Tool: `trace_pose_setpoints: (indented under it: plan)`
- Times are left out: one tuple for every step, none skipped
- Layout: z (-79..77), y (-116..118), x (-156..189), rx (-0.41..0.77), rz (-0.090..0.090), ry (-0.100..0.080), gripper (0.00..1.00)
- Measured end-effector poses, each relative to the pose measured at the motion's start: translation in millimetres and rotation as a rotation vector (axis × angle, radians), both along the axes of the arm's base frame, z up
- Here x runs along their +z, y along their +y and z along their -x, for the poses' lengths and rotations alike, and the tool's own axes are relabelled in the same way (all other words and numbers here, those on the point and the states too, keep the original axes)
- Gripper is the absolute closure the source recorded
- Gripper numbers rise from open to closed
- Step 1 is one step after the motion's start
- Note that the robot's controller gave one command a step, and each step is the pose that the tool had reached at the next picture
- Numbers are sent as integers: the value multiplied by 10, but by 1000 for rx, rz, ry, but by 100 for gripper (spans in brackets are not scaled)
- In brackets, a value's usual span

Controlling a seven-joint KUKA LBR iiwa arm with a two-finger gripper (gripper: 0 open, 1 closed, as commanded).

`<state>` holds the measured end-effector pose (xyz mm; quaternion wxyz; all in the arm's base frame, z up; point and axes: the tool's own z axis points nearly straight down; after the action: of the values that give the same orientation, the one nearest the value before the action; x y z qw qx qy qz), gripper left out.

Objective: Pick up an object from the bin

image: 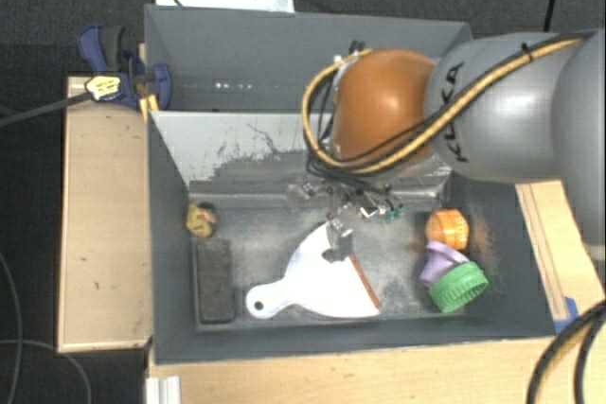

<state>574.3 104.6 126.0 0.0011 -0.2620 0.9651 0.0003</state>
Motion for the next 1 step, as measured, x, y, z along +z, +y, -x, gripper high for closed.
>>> trace_pose_setpoints:
  plan:
    - [205,0,-38,-25,-1,0,0]
